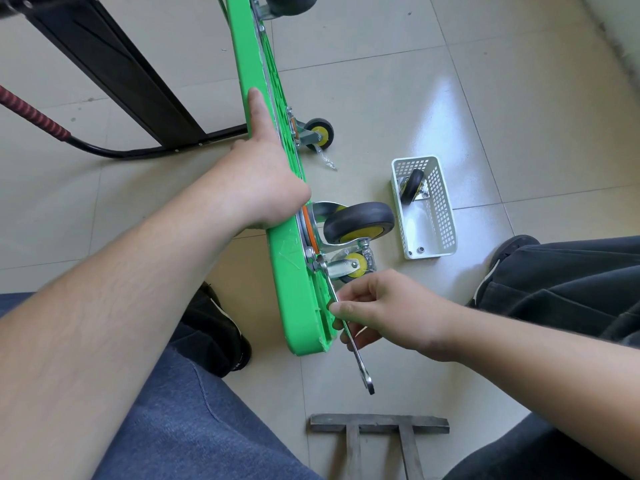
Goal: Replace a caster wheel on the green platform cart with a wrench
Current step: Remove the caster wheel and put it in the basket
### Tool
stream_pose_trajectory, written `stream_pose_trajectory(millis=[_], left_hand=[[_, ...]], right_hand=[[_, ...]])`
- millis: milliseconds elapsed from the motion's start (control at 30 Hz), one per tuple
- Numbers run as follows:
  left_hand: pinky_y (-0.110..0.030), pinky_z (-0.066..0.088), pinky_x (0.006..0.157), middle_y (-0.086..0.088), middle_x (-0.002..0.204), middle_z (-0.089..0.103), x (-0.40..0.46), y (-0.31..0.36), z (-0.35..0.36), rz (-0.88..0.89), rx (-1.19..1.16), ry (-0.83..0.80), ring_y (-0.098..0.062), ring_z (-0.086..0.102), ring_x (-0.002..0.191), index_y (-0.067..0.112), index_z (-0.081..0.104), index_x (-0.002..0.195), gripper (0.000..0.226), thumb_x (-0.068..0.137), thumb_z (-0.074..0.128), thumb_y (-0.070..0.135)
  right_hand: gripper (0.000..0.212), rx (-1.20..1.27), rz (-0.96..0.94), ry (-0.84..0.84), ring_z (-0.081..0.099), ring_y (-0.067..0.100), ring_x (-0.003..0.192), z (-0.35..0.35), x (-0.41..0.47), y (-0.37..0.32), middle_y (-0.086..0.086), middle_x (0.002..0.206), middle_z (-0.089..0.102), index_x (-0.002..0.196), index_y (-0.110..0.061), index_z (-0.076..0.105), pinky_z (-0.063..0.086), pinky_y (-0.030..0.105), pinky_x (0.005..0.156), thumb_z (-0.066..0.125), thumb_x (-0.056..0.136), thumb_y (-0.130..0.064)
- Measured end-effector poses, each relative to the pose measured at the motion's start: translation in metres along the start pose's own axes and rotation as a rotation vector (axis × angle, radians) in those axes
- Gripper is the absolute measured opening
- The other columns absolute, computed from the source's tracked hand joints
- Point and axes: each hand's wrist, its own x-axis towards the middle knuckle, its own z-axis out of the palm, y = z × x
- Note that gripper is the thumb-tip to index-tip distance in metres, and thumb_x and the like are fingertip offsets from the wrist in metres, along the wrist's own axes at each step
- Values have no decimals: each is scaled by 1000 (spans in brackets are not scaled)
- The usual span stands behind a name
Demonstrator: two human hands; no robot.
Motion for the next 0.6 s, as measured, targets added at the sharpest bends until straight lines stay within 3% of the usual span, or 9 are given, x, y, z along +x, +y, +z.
stream_pose_trajectory(millis=[167,367,467,600], left_hand=[[-29,32,46,-29,128,60,1,-2,0,-1,2,-20,-21,49,56,27,-36,156,114,93,59,19],[-28,32,46,-29,131,60,2,-3,1,2,-1,-19,-21,48,56,28,-36,156,114,93,59,18],[-28,32,45,-28,129,60,2,-3,2,3,3,-19,-21,49,56,27,-36,156,113,93,58,18],[-29,32,46,-27,124,61,2,-3,1,4,1,-15,-22,50,57,28,-36,156,114,94,59,18]], right_hand=[[18,-1,-13,-13,68,18,68,0,0,0,11,77,68,91,-6,72,63,35,73,71,97,-22],[19,-53,-31,1,69,18,66,2,7,4,4,70,65,90,-6,71,65,44,79,71,97,-24],[16,-115,-59,11,69,18,70,0,14,12,-3,69,66,85,-17,70,63,50,82,73,95,-29],[18,-226,-105,25,65,10,67,-3,24,20,-14,64,65,79,-30,65,62,45,85,73,95,-30]])
